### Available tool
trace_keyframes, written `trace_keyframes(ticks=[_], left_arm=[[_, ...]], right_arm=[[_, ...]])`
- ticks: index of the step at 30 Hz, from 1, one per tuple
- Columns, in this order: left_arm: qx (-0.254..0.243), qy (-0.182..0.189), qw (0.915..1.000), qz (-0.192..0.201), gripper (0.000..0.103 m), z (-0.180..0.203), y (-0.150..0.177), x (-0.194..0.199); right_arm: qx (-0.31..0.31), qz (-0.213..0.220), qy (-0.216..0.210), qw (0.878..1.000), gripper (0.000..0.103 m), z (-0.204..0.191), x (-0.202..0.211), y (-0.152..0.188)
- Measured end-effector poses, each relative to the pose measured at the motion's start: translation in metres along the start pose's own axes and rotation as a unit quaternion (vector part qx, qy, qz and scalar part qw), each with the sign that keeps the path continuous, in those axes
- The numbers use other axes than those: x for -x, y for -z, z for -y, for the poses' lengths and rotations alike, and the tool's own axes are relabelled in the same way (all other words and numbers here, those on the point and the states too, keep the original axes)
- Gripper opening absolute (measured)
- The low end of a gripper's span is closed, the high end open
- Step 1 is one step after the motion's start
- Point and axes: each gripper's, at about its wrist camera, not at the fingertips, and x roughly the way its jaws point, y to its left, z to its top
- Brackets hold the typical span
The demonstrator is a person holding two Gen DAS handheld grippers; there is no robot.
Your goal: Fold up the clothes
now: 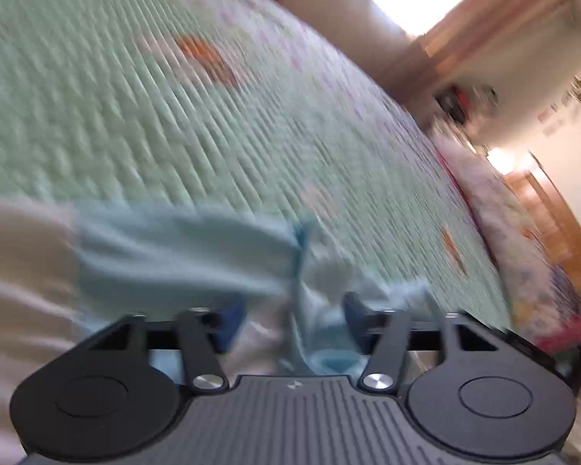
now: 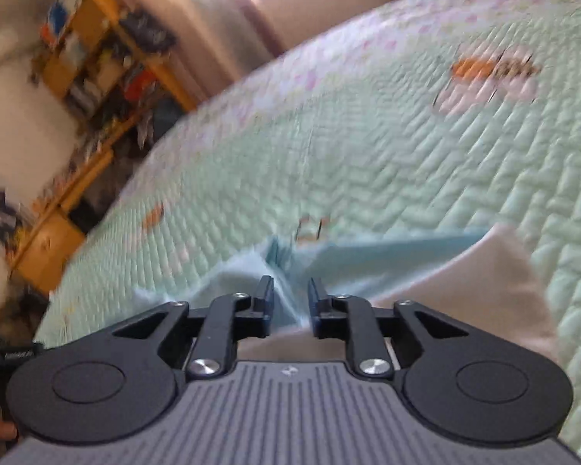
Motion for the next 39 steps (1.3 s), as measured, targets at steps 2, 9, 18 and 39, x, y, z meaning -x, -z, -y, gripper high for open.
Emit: trace_keyframes(ticks=[2, 9, 18, 39], left_arm=[[-0.014, -0.007, 0.9995, 0.027, 0.071, 0.009, -0.005, 0.006], [-0.039, 0.081, 0.9944, -0.056, 0.072, 0.048, -0.011, -0.057], [-0.017, 0.011, 0.9991, -0.037, 0.011, 0.030, -0.011, -0.090], [0.017, 0.053, 0.9983, 0.017, 0.076, 0.000, 0.026, 0.056]], right_arm=[[-0.002, -0.012, -0.026, 1.000, 0.023, -0.007, -0.008, -0.002], [-0.014, -0.085, -0.121, 0.989, 0.022, -0.031, -0.049, -0.004], [0.007, -0.078, -0.035, 0.996, 0.000, -0.020, -0.075, 0.003], [-0.043, -0.009, -0.068, 0.997, 0.032, -0.036, 0.044, 0.039]])
